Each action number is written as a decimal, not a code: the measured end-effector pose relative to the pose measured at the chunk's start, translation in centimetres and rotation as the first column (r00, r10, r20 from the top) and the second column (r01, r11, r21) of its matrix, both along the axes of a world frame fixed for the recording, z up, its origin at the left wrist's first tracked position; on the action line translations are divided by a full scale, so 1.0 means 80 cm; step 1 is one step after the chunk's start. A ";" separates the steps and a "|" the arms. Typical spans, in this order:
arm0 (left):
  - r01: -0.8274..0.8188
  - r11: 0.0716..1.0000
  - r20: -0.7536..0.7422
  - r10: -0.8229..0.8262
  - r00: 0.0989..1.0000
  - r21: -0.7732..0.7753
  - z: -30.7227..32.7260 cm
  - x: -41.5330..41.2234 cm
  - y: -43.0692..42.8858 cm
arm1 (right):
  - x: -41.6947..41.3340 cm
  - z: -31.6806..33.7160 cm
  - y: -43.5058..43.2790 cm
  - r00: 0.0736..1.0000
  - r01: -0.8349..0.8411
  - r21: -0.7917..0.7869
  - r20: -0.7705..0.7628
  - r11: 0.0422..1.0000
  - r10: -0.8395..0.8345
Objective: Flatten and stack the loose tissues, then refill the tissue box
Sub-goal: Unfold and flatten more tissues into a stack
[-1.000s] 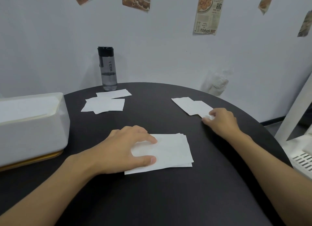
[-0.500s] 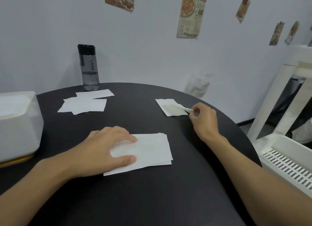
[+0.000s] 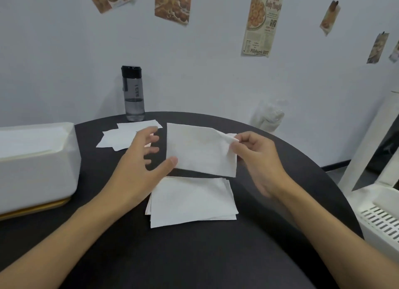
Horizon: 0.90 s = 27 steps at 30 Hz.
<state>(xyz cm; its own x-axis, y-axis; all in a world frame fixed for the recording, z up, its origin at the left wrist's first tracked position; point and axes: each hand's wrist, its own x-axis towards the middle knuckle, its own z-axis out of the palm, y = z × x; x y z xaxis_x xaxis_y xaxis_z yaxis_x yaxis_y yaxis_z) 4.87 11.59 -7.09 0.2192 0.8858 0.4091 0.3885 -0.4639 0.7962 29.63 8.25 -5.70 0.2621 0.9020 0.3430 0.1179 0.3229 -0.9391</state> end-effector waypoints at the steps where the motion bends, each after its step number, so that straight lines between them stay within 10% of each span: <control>1: 0.010 0.998 0.085 -0.005 0.996 -0.056 0.004 0.000 0.000 | -0.004 -0.001 -0.001 0.997 -0.077 -0.039 -0.030 0.996 0.076; 9: 0.041 0.971 0.195 0.006 0.981 -0.234 0.014 -0.002 -0.005 | -0.013 -0.012 -0.004 0.958 -0.260 -0.189 0.071 0.947 0.278; 18: 0.113 0.984 -0.370 -0.157 0.916 -0.138 -0.001 -0.012 0.000 | -0.005 -0.029 0.003 0.776 -0.168 -0.268 0.557 0.949 0.295; 27: 0.181 0.961 -0.555 -0.269 0.787 -0.209 -0.005 -0.016 0.003 | 0.008 -0.043 0.014 0.661 -0.165 -0.351 0.654 0.922 0.368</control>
<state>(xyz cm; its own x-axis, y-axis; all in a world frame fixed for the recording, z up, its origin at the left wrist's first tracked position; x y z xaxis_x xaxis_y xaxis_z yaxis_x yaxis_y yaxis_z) 3.56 11.82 -7.51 0.5741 0.8185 0.0222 0.6912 -0.4990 0.5228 30.25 9.33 -9.12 -0.2265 0.9704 0.0842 0.7121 0.2239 -0.6654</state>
